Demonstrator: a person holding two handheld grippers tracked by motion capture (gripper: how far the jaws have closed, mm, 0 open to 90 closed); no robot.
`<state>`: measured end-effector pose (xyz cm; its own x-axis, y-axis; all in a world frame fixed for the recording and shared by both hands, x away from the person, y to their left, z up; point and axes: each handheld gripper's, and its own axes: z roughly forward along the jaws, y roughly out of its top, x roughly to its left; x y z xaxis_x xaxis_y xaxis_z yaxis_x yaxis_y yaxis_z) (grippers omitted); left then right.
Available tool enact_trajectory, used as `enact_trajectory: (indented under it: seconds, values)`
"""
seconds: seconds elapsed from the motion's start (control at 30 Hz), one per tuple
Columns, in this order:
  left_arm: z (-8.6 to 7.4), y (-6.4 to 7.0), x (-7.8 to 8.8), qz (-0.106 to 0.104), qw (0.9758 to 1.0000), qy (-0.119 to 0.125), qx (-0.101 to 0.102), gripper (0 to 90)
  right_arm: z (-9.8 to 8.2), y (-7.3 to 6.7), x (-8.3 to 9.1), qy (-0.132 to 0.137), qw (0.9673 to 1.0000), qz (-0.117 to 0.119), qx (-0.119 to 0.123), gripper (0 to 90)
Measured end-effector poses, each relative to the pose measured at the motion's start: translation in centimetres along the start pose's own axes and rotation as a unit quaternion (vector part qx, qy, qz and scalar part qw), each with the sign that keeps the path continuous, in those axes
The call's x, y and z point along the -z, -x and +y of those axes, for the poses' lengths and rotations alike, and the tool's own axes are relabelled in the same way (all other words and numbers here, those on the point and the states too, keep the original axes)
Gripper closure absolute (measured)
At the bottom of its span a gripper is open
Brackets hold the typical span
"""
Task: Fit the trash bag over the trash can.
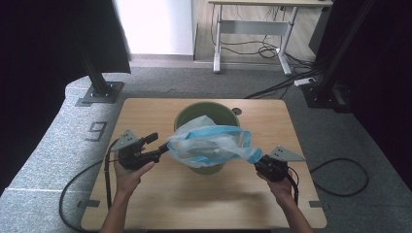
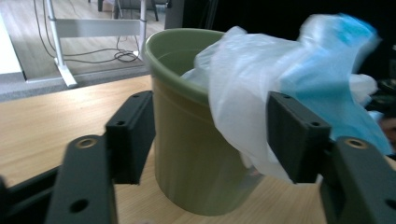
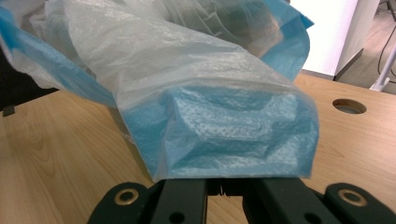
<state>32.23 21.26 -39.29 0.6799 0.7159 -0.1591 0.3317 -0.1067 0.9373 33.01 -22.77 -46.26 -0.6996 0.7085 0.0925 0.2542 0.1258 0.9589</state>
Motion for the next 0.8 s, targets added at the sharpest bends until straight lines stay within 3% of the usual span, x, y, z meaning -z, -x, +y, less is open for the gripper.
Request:
enact_trajectory:
  seconds: [0.2, 0.33, 0.53, 0.63, 0.8]
  values:
    - [1.3, 2.3, 0.7, -0.016, 0.9996, -0.009, -0.021, 23.7, 0.5, -0.3, -0.1, -0.004, 1.0000, -0.004, 0.008, 87.5]
    - [1.8, 3.1, 1.2, -0.019, 0.9996, -0.007, -0.019, 21.7, 0.8, -0.4, -0.1, -0.005, 0.9999, -0.005, 0.012, 87.5]
    - [3.0, 3.3, 0.2, 0.001, 0.9995, -0.021, -0.022, 22.5, 0.9, -0.4, -0.1, -0.006, 0.9999, -0.007, 0.013, 87.5]
    - [3.5, 2.8, -1.0, 0.015, 0.9991, -0.035, -0.017, 30.9, 0.9, -0.4, -0.2, -0.006, 0.9999, -0.007, 0.012, 87.5]
    - [3.6, 1.8, -2.3, 0.013, 0.9982, -0.059, -0.008, 61.3, 0.8, -0.3, 0.0, -0.007, 0.9999, -0.008, 0.012, 86.4]
